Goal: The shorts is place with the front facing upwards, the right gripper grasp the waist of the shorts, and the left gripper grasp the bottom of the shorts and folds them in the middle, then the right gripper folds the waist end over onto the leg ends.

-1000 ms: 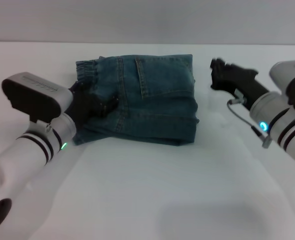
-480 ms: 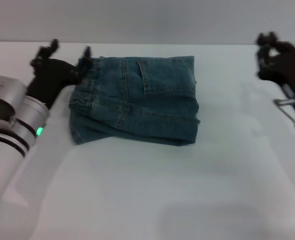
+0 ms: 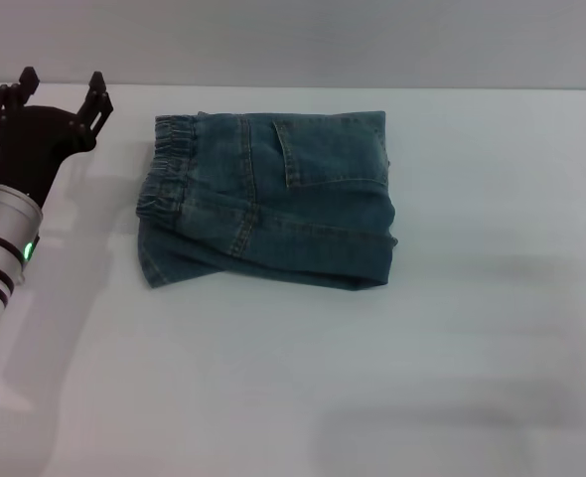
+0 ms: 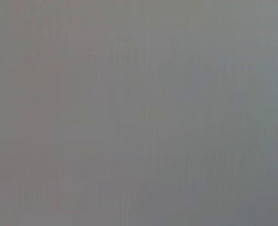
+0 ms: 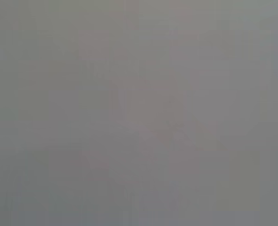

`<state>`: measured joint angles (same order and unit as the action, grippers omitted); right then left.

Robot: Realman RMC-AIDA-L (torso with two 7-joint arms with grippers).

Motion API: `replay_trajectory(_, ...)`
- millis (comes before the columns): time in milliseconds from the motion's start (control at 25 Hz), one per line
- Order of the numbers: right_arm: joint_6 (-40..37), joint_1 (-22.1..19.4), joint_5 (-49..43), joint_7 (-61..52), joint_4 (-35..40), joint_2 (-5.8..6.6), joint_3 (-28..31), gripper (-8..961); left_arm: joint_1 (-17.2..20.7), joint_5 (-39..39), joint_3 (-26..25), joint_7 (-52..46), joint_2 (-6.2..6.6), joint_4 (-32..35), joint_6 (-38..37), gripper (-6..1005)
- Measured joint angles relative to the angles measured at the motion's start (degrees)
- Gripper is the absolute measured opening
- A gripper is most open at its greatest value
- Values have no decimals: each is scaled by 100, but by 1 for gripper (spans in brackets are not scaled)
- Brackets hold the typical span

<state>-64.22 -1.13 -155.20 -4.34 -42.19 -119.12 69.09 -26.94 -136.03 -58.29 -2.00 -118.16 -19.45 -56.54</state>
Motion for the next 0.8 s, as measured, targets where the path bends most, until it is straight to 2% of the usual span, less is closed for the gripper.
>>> replay_trajectory(200, -618, 42, 183, 0, 494, -8, -33, 671, -32, -12, 44, 2, -24, 88, 18, 814)
replay_trajectory(520, -643, 80, 228, -1, 688, -6, -31, 761, -25, -12, 51, 6, -31, 159, 34, 814)
replay_trajectory(800, -655, 101, 236, -11, 767, -6, -39, 760, 18, -11, 68, 7, -46, 161, 47, 814)
